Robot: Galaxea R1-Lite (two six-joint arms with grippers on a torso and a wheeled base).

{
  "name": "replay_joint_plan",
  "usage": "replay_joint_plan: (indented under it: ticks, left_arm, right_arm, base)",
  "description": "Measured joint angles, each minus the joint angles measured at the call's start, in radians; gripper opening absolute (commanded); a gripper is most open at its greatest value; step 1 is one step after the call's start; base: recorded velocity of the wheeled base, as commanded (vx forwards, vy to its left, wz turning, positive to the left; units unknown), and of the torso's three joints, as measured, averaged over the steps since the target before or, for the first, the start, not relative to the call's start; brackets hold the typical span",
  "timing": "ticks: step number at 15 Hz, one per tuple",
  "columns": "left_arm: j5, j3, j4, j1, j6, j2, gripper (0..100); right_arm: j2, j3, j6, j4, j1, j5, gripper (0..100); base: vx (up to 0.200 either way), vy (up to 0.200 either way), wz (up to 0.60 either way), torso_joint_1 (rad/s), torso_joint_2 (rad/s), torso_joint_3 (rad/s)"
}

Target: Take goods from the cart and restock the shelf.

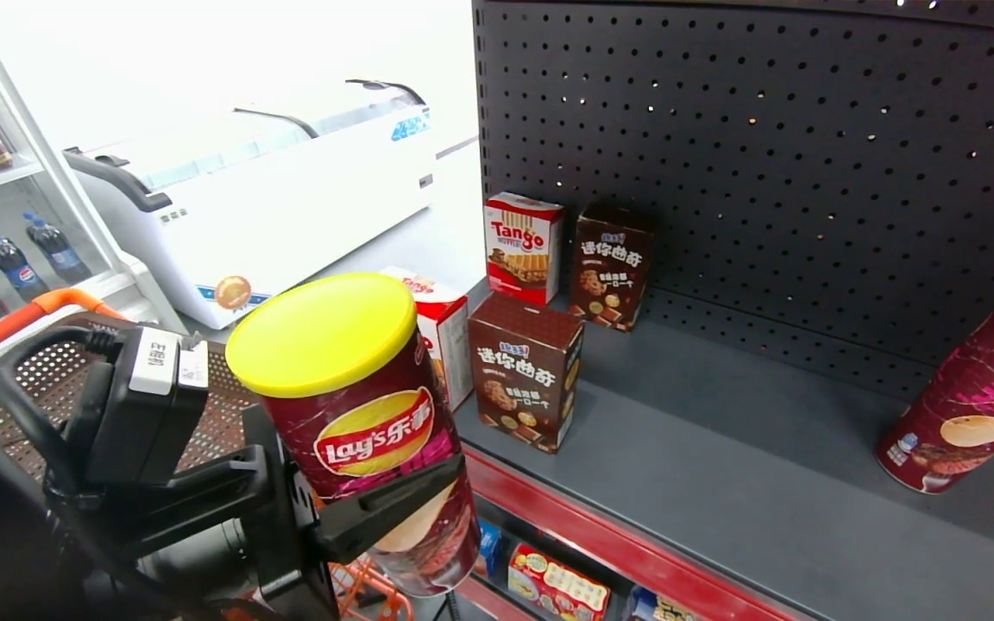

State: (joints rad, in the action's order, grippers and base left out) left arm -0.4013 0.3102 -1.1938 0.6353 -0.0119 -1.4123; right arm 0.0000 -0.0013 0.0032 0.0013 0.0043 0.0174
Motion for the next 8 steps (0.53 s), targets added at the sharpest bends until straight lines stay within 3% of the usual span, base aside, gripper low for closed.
replay_joint_plan:
  ticks: [1,8]
  left_arm:
    - [0.000,0.000,0.001,0.011,0.000,-0.002,0]
    - [-0.003,0.015,0.001,0.026,0.000,-0.016,0]
  right_arm:
    - [0.000,0.000,0.000,0.000,0.000,0.000,100]
    - [0.000,0.000,0.000,0.000,0.000,0.001,100]
  base:
    - [0.000,0.000,0.00,0.000,0.00,0.000]
    - [0.000,0.000,-0.60,0.004,0.00,0.002]
